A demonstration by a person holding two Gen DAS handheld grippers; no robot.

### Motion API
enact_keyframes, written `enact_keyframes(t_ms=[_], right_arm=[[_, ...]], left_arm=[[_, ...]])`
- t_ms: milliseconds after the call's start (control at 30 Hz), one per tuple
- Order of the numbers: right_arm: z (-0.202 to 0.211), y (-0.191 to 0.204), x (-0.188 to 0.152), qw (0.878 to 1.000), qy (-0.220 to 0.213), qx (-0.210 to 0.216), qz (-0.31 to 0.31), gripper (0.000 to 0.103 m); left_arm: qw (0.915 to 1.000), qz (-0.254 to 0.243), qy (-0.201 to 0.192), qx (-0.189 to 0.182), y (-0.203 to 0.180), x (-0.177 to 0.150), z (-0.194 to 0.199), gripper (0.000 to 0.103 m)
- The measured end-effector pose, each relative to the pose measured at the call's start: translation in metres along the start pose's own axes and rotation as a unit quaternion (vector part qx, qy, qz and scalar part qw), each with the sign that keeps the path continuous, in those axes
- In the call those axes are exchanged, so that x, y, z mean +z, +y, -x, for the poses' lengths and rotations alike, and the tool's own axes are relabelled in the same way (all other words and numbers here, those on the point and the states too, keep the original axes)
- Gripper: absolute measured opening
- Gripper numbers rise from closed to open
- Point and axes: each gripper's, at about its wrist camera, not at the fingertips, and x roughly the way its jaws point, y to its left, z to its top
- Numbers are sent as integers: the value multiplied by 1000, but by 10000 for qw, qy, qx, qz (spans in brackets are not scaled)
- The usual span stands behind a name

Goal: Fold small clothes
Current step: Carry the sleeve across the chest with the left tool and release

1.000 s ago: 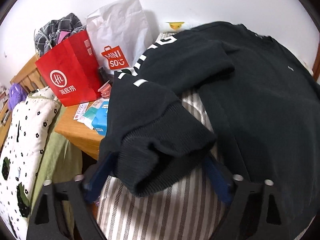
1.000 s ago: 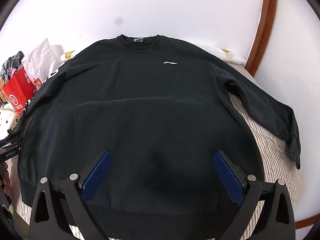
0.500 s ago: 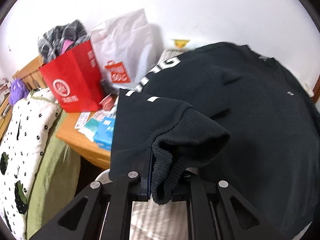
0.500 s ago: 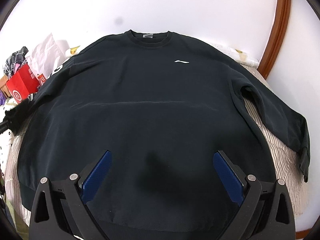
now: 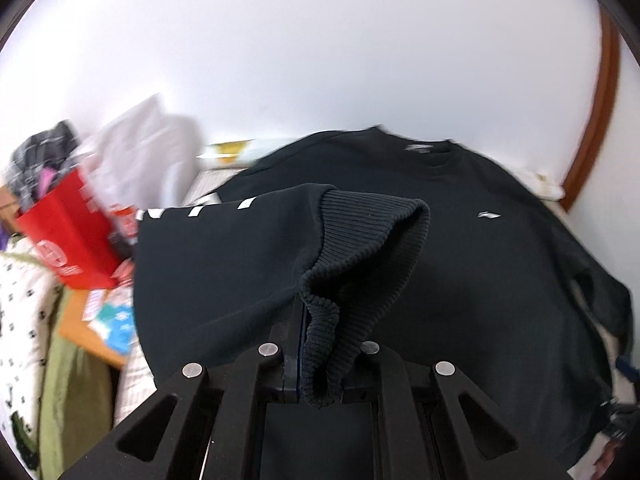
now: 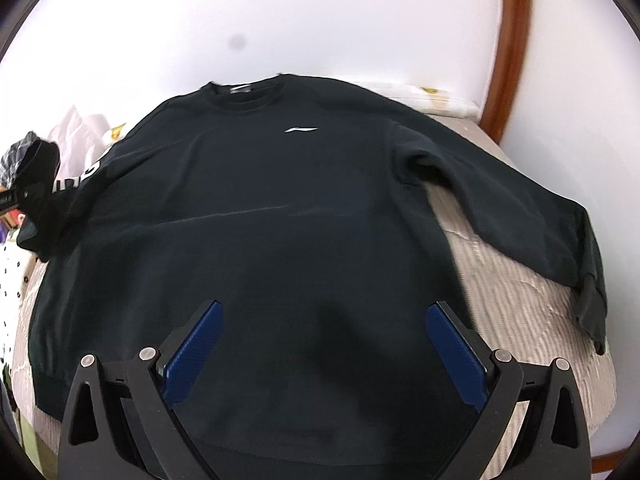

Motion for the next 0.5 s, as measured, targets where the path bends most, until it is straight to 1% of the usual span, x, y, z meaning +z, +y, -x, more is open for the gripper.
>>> enact_keyframes(t_ms=[200,267,367,500], right_arm=[[-2,-36,-1,9996,8,-165,-244,100],[-4,-45,-4,9993,50,-218,-288,100],[-7,-58,-6,9988,101,-316,-365,100],[-11,-71,-7,9983,145,-361,-441,100]], left_arm=[[9979,-244,-8,-599,-67,21,-13,9],[9963,-327,-24,-798,-88,25,-20,9],[9940,-433,53,-1005,-116,26,-29,10],[9896,-519,140,-1336,-146,29,-40,10]])
